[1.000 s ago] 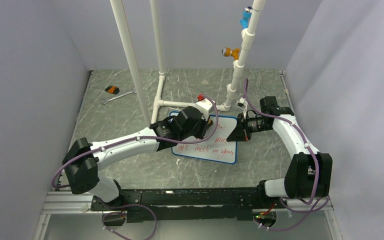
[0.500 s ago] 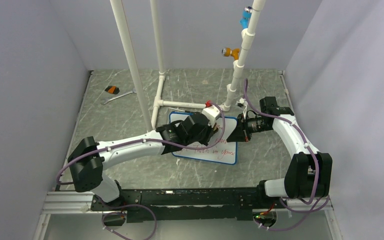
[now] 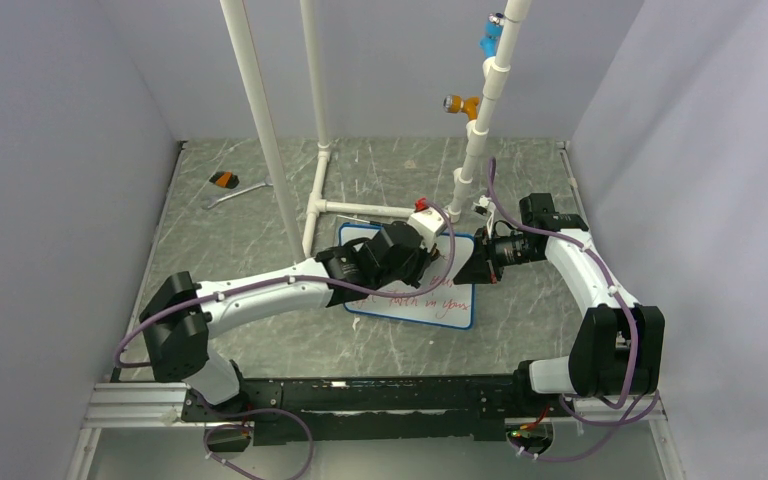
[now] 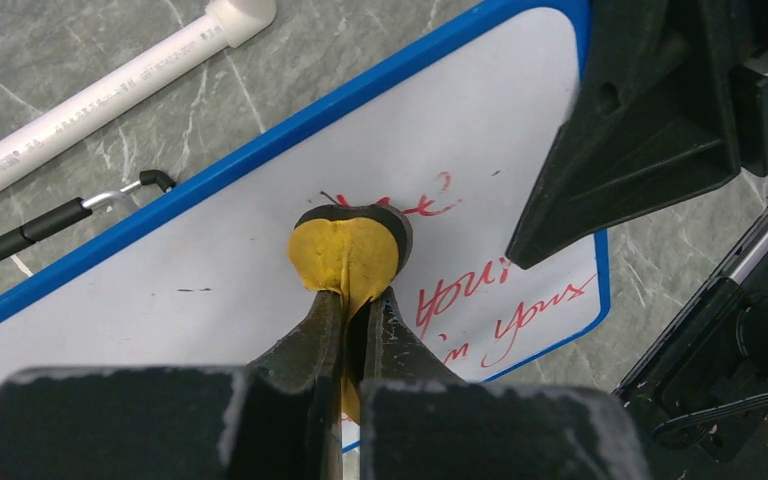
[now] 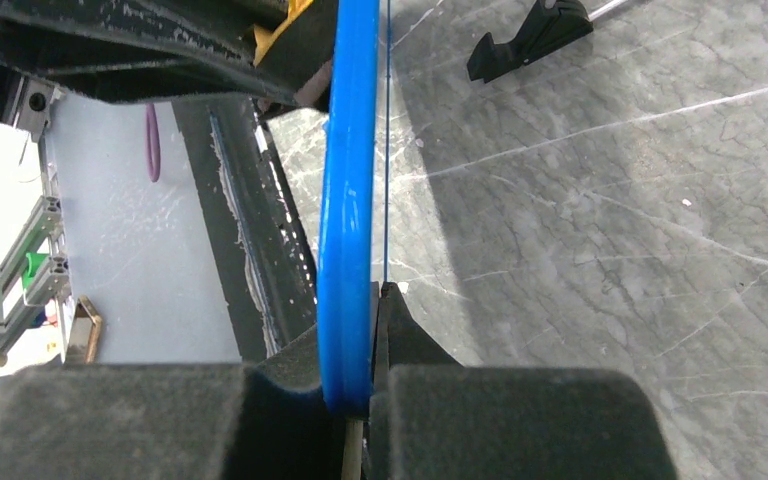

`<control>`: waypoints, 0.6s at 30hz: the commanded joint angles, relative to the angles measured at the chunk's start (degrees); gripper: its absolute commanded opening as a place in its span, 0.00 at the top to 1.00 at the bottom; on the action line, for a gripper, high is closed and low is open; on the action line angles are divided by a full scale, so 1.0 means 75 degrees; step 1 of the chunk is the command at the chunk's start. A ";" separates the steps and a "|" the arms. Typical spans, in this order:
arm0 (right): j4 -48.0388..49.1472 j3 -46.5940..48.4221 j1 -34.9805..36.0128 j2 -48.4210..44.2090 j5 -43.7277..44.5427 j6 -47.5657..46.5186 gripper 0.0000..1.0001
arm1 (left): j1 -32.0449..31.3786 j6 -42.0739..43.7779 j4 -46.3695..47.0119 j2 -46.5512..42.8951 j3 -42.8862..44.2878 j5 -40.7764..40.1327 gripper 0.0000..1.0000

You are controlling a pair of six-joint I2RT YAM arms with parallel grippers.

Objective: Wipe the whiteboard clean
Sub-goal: Erase the center of the board with the whiteboard.

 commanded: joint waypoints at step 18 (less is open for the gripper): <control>-0.0263 0.0215 0.0127 -0.0022 -0.0124 -0.0361 1.00 | 0.0405 0.0198 0.0227 -0.0286 0.0013 0.0127 1.00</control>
